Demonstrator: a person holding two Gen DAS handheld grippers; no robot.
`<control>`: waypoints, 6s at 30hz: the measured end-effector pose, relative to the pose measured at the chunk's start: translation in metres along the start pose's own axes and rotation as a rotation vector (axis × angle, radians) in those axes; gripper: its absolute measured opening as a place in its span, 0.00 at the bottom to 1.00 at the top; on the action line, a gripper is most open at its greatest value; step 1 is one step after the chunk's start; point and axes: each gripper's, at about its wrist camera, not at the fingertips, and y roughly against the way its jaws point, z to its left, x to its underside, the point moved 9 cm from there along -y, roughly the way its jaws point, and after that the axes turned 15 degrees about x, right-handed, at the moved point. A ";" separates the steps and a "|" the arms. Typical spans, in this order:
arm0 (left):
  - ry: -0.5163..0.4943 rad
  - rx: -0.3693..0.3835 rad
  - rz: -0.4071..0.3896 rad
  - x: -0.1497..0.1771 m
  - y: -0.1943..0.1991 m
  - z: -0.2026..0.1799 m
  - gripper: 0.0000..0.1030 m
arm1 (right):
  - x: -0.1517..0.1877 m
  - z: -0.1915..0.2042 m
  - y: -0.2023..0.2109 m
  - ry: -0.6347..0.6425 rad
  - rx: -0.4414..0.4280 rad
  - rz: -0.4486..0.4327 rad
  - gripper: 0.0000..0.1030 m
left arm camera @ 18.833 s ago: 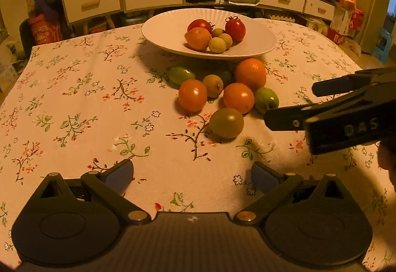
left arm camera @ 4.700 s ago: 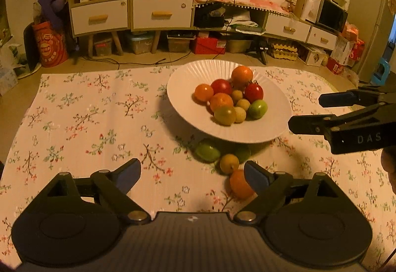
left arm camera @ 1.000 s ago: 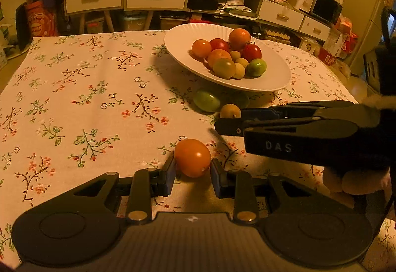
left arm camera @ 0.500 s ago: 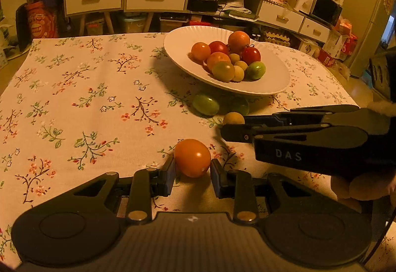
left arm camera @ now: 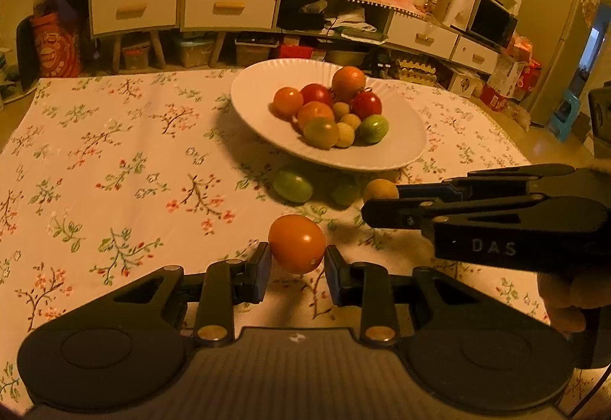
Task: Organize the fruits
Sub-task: 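Lift and carry the orange tomato and yellow-brown fruit over the bowl with both grippers, then open both grippers to drop the two fruits into the bowl, then move left gripper to a green tomato while right gripper moves to another green tomato, then close left gripper on its green tomato while right gripper closes on the other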
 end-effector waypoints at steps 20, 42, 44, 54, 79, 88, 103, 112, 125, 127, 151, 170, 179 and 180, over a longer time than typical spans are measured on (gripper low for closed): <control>-0.043 0.011 -0.056 -0.038 -0.033 -0.040 0.21 | -0.036 -0.060 -0.005 -0.028 0.059 -0.066 0.21; 0.025 0.002 -0.054 -0.072 -0.090 -0.053 0.21 | -0.055 -0.101 -0.035 -0.077 0.052 -0.067 0.21; 0.029 -0.004 -0.048 -0.072 -0.093 -0.051 0.21 | -0.055 -0.101 -0.036 -0.070 0.052 -0.066 0.21; 0.036 -0.005 -0.043 -0.073 -0.096 -0.051 0.21 | -0.051 -0.102 -0.041 -0.065 0.058 -0.050 0.21; -0.028 -0.007 -0.050 -0.074 -0.065 -0.052 0.46 | -0.050 -0.096 -0.018 -0.061 0.092 -0.049 0.56; -0.036 -0.034 -0.046 -0.067 -0.044 -0.043 0.58 | -0.047 -0.084 0.001 -0.043 0.098 -0.056 0.70; -0.083 -0.102 -0.014 -0.045 -0.018 -0.020 0.82 | -0.033 -0.072 0.010 -0.039 0.129 -0.050 0.86; -0.082 -0.171 0.002 -0.024 -0.013 0.007 0.89 | -0.016 -0.061 0.007 -0.020 0.147 -0.032 0.94; -0.081 -0.246 0.010 -0.004 -0.039 0.033 0.89 | 0.015 -0.055 -0.010 0.026 0.200 0.008 0.95; -0.085 -0.243 -0.009 -0.006 -0.042 0.033 0.90 | 0.018 -0.054 -0.012 0.025 0.200 0.012 0.95; -0.148 -0.113 -0.067 -0.027 -0.065 0.014 0.37 | 0.024 -0.045 -0.028 0.078 0.209 -0.006 1.00; -0.044 -0.159 -0.007 -0.017 -0.037 0.032 0.25 | 0.011 -0.012 -0.038 0.142 0.124 -0.047 0.90; 0.002 -0.161 -0.001 -0.011 -0.031 0.036 0.25 | 0.005 -0.001 -0.039 0.160 0.094 -0.073 0.63; 0.003 -0.161 0.000 -0.011 -0.031 0.036 0.25 | 0.004 0.000 -0.039 0.157 0.091 -0.074 0.58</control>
